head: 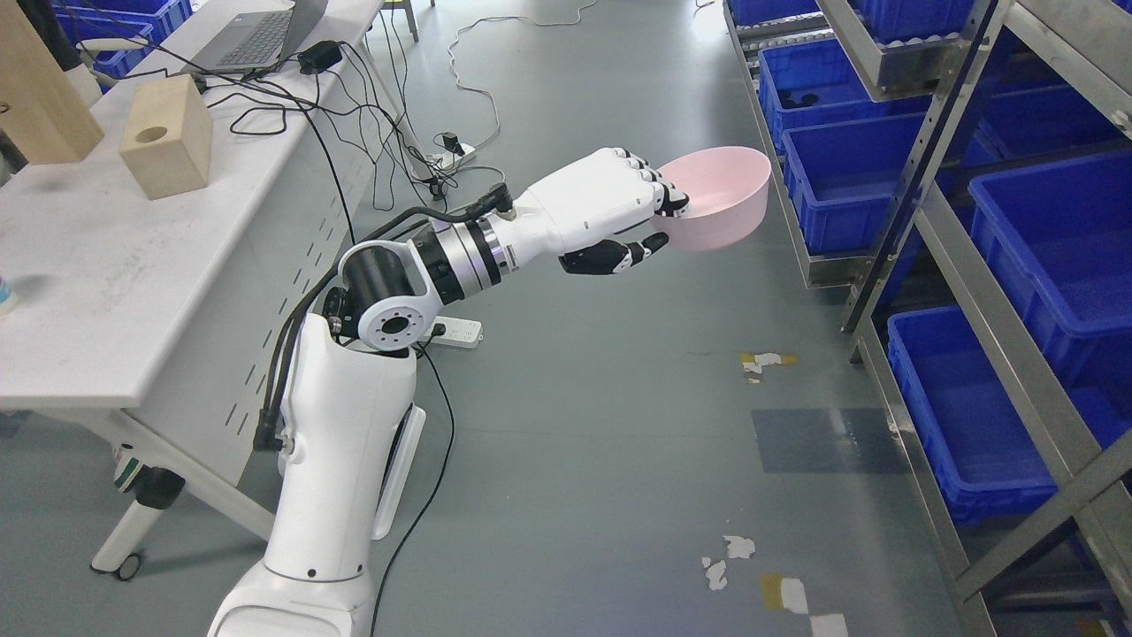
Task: Stack pink IKEA bowl on shelf middle layer
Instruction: 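Hold the pink bowl in the left hand while the robot turns and drives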
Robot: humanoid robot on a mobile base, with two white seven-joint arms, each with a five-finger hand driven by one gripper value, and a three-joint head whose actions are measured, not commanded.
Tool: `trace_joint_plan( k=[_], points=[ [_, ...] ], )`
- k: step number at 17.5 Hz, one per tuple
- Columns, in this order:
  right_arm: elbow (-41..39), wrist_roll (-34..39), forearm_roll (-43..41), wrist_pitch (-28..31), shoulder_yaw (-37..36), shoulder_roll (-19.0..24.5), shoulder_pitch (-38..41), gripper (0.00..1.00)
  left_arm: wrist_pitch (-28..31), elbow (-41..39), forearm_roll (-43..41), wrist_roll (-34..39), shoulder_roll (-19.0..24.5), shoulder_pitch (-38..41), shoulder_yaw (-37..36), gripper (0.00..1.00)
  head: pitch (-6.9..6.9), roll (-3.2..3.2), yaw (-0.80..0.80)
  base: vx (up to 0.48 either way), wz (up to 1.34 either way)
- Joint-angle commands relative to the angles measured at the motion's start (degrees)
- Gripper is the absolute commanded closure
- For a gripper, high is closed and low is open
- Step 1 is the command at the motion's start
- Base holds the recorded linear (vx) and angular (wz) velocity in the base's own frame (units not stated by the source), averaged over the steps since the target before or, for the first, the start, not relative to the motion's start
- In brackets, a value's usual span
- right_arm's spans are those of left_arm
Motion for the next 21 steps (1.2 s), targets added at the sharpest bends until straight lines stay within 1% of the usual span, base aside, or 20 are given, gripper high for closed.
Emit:
trace_joint_plan(
  k=[1, 5, 7, 8, 11, 13, 16, 18, 21],
  points=[
    [-1.0, 0.0, 0.0, 0.0, 0.0, -1.0, 1.3, 0.00, -0.1, 0.2, 0.0, 0.1, 0.7, -0.5, -0.1, 0.98, 0.00, 0.00, 0.00, 0.255, -0.01],
    [-1.0, 0.0, 0.0, 0.0, 0.0, -1.0, 1.3, 0.00, -0.1, 0.2, 0.0, 0.1, 0.7, -0.3, -0.1, 0.98, 0.00, 0.00, 0.00, 0.245, -0.15],
    [-1.0, 0.0, 0.0, 0.0, 0.0, -1.0, 1.3, 0.00, -0.1, 0.2, 0.1, 0.1, 0.7, -0.5, -0.1, 0.98, 0.00, 0.00, 0.00, 0.163, -0.68],
    [-1.0, 0.0, 0.0, 0.0, 0.0, -1.0, 1.3, 0.00, -0.1, 0.2, 0.1, 0.1, 0.7, -0.7, -0.5, 0.98, 0.00, 0.00, 0.00, 0.196, -1.25],
    [-1.0, 0.0, 0.0, 0.0, 0.0, -1.0, 1.3, 0.00, -0.2, 0.2, 0.2, 0.1, 0.7, -2.0, -4.4, 0.97, 0.00, 0.00, 0.00, 0.162, -1.58],
    [-1.0, 0.0, 0.0, 0.0, 0.0, -1.0, 1.3, 0.00, 0.0, 1.9, 0.2, 0.6, 0.7, -6.9, -3.9, 0.97, 0.00, 0.00, 0.00, 0.140, -1.60],
    [-1.0, 0.0, 0.0, 0.0, 0.0, -1.0, 1.3, 0.00, 0.7, 5.2, 0.2, 0.3, 0.7, -17.0, 0.3, 0.97, 0.00, 0.00, 0.00, 0.146, -1.47],
    [-1.0, 0.0, 0.0, 0.0, 0.0, -1.0, 1.3, 0.00, 0.7, 7.6, 0.0, 0.0, 0.7, -21.7, 1.3, 0.97, 0.00, 0.00, 0.00, 0.096, -1.27],
    [-1.0, 0.0, 0.0, 0.0, 0.0, -1.0, 1.3, 0.00, 0.5, 15.0, -2.1, 0.1, 0.7, -23.9, 0.7, 0.97, 0.00, 0.00, 0.00, 0.090, -0.95]
  ],
)
